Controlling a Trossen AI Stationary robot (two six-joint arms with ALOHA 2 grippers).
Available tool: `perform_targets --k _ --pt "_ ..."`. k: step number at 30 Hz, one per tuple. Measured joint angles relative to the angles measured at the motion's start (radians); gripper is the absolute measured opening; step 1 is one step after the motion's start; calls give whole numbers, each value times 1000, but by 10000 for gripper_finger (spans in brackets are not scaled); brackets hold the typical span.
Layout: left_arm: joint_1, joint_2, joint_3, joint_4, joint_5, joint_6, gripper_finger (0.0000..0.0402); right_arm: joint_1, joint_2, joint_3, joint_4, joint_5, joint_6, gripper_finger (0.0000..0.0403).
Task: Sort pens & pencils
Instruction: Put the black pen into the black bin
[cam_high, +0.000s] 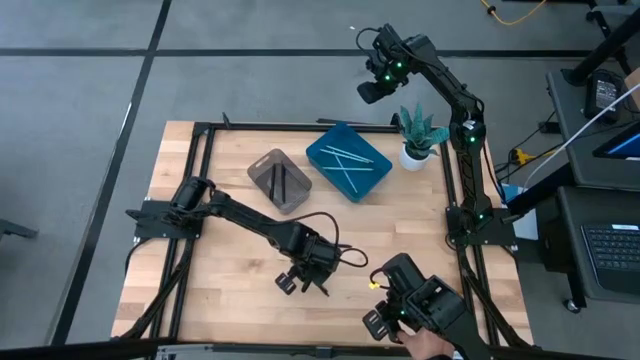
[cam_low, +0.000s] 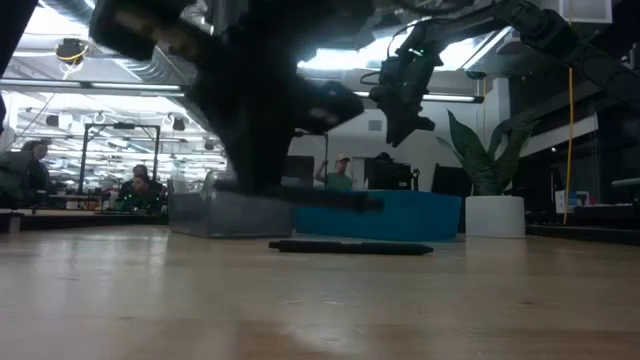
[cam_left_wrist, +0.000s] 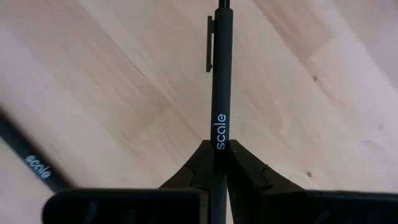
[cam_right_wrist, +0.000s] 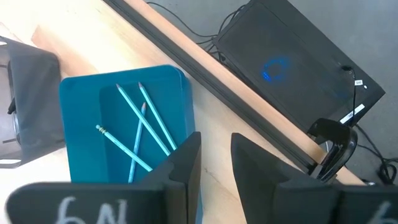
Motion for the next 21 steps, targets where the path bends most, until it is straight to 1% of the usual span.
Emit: perform_targets --k 10,17,21 --pt "8 -3 140 -110 -36 -110 16 0 0 0 -49 0 -27 90" --pt "20 -3 151 -153 -54 -159 16 0 0 0 -61 0 -44 90" --pt "48 -3 151 -186 -85 -181 16 0 0 0 -61 0 -53 90"
